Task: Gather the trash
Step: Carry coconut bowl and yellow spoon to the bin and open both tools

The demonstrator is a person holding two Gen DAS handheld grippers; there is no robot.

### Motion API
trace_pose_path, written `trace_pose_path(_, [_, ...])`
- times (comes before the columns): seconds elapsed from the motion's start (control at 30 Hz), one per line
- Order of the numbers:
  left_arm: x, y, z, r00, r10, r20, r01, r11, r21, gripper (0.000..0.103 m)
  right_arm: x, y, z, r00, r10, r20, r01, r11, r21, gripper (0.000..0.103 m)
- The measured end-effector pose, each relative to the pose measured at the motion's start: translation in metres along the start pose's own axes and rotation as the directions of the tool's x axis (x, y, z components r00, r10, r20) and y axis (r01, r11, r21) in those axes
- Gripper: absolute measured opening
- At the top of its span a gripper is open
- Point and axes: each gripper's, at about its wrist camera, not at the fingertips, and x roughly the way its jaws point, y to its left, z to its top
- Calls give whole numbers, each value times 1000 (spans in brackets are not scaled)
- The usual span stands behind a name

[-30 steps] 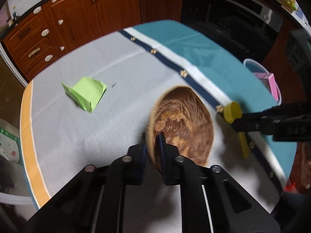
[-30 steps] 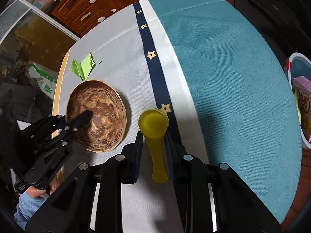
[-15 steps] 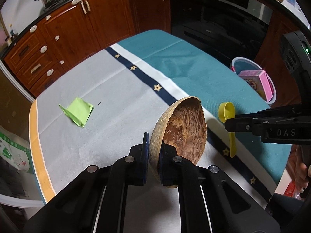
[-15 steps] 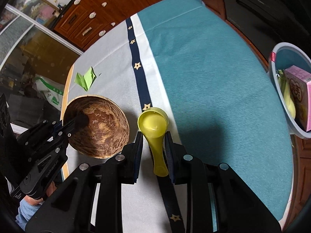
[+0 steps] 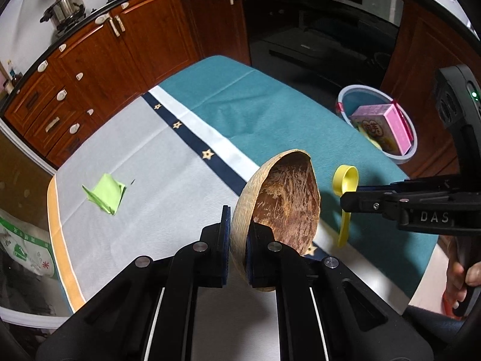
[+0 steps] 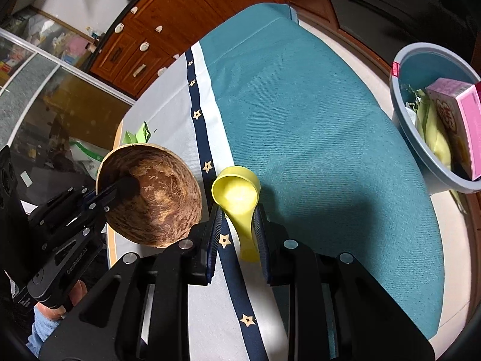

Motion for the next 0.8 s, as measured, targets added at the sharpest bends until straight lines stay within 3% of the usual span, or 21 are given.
trace_pose_path(0.2, [4, -26, 18, 1000, -9, -15, 9, 1000, 27, 9, -19, -25, 2, 999, 27, 46, -29, 999, 41, 22])
trace_pose_path(0.37, [9, -67, 56, 999, -53, -1, 52, 995, 79, 9, -47, -58, 9, 994, 20, 111, -30, 995, 94, 22])
trace_pose_path(0.6, [40, -148, 110, 993, -116, -2, 115, 979, 170, 9, -96, -122, 29, 977, -61, 206, 20, 980, 196, 22])
trace_pose_path(0.8, [83, -194, 142, 990, -134, -48, 140, 976, 168, 9, -121, -174, 64, 959, -163, 233, 99, 960, 262, 22])
